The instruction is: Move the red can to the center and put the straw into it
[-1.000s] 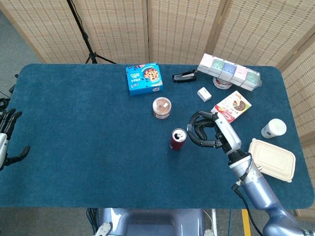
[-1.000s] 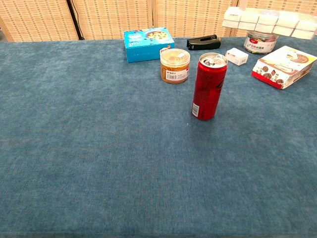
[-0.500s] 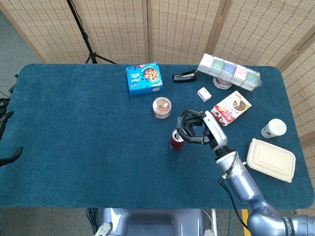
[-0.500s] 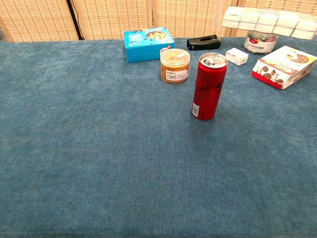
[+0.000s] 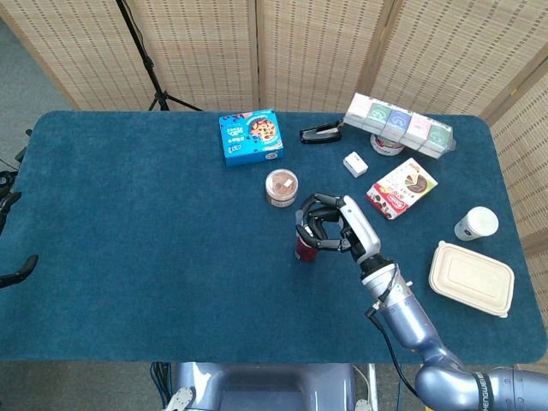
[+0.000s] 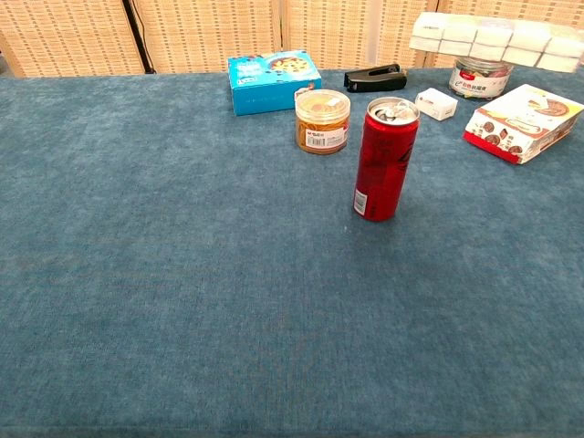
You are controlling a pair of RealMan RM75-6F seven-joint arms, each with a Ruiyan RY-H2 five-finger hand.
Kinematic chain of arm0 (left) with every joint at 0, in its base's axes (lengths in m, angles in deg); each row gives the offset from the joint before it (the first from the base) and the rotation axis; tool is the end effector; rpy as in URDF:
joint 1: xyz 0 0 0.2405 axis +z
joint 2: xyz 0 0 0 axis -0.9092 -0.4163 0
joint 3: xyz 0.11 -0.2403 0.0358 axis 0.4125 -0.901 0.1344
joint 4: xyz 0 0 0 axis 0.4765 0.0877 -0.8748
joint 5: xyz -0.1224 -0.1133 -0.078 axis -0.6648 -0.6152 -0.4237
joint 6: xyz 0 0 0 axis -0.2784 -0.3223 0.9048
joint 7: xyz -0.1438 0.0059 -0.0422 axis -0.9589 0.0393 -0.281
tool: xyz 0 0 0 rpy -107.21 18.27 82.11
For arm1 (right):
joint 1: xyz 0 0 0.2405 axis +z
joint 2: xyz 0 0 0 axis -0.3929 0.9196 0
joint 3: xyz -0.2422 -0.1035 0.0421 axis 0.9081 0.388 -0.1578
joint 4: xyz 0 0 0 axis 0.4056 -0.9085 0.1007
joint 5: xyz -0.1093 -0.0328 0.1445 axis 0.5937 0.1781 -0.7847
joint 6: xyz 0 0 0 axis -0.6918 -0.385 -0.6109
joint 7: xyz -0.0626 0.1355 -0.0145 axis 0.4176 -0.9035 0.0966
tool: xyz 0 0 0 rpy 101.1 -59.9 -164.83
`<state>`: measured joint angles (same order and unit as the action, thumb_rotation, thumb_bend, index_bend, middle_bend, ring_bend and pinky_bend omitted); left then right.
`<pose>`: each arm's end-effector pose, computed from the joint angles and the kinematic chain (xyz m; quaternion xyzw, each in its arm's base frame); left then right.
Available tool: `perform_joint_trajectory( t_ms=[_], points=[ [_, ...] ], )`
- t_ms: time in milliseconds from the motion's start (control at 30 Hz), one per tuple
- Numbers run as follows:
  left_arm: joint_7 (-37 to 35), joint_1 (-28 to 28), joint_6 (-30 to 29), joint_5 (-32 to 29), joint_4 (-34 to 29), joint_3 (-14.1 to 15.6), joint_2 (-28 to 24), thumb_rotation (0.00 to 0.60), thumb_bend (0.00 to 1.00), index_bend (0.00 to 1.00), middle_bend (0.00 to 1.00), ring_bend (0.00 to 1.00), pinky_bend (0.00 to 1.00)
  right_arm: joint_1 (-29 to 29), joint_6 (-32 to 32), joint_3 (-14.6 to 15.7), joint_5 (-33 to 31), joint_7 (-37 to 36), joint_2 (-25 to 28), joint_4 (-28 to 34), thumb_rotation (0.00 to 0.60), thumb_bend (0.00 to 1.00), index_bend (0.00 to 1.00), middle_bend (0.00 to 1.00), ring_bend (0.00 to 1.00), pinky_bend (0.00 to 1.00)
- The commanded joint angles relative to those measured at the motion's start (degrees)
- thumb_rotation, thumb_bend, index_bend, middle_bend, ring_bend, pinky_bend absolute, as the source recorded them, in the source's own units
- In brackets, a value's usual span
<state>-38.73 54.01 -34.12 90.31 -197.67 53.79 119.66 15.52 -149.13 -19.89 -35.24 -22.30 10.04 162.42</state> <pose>-0.2283 0.2172 0.2804 -0.5710 -0.4265 -0.3906 0.5826 -0.0694 -0.3233 0.1268 0.3940 -0.6793 0.6125 0.0902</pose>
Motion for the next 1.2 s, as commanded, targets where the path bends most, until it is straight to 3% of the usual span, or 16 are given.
perform_joint_trajectory(
  t_ms=[33, 1200],
  points=[
    [-0.2, 0.1, -0.1, 0.2, -0.2, 0.1, -0.3, 0.600, 0.30, 0.00, 0.00, 0.00, 0.00, 0.5, 0.2, 0.2, -0.5, 0.8, -1.4, -1.3, 0.600, 0.48, 0.62, 0.84, 0.83, 0.64],
    [-1.2, -0.1, 0.4, -0.1, -0.1, 0.0, -1.2, 0.600, 0.30, 0.00, 0.00, 0.00, 0.00, -0.8, 3.2, -0.4, -1.2, 0.5, -4.5, -6.9, 0.600, 0.48, 0.62, 0.84, 0.83, 0.64]
  ],
)
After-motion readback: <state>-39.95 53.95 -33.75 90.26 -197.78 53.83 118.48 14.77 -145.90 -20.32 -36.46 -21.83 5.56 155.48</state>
